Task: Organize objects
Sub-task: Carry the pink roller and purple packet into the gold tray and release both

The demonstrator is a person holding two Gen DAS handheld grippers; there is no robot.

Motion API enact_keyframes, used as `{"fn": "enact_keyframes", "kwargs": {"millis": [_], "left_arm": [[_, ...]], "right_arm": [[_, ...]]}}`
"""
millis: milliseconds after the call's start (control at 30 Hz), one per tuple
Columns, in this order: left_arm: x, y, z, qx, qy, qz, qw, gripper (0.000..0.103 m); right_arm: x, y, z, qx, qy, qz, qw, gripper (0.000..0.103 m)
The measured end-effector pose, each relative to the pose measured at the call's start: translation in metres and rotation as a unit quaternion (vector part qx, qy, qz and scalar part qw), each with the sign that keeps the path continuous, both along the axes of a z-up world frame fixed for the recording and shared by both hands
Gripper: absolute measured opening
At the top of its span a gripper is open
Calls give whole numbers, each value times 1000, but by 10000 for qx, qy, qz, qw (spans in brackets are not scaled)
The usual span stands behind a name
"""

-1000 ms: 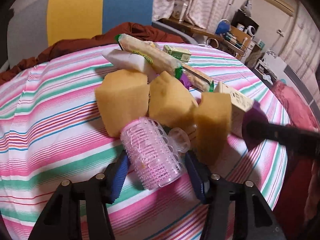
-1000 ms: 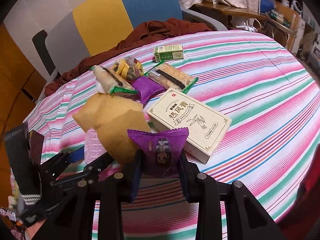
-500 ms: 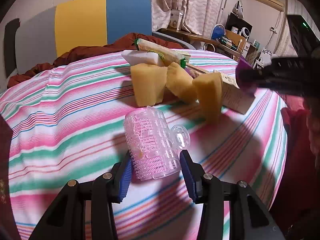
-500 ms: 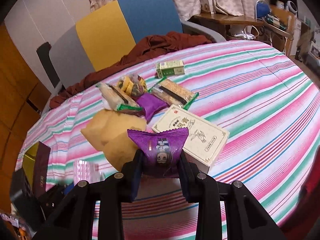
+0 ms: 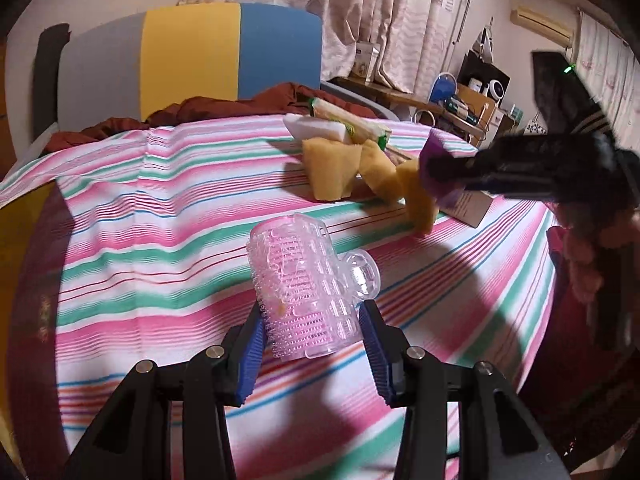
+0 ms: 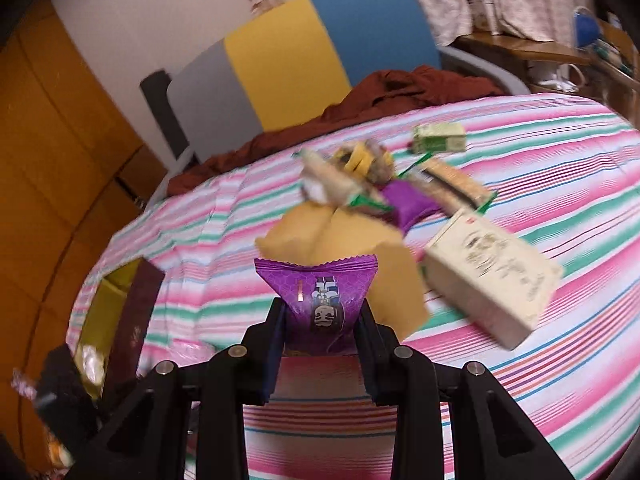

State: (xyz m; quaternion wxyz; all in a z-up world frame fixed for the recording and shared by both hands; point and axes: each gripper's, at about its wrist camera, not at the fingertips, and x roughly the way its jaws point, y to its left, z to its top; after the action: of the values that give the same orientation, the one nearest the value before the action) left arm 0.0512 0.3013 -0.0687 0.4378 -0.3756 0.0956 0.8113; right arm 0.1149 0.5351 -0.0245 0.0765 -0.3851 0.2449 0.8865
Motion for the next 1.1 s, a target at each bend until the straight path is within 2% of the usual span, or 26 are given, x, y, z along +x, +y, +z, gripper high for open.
{"fn": "enact_keyframes", "kwargs": {"millis": [167,467,633,800,933,1100], "left_arm": [[0,-25,14,172,106,189,9996,46],[-13,-88,36,474,126,808,9955,46],[-27,-130,39,592,19,1303,9897,46],[-50,-173,37,686,-136,1857,9801,46],[-73,-193,34,645,-287,2133,9744,46],[-108,-204,25,221,-513,2354,9703,46]], "right_arm": [[-6,-11,-10,90,-195,193,9996,34],[-10,-21,-11,299,-151,336,9989,34],[-13,-38,-12,468,-108,544,9974,34],[-14,-62,-5,604,104,897,9941,34],[-15,-93,0,721,208,1233,9895,34],[-21,-145,3,344,372,1680,9845,34]]}}
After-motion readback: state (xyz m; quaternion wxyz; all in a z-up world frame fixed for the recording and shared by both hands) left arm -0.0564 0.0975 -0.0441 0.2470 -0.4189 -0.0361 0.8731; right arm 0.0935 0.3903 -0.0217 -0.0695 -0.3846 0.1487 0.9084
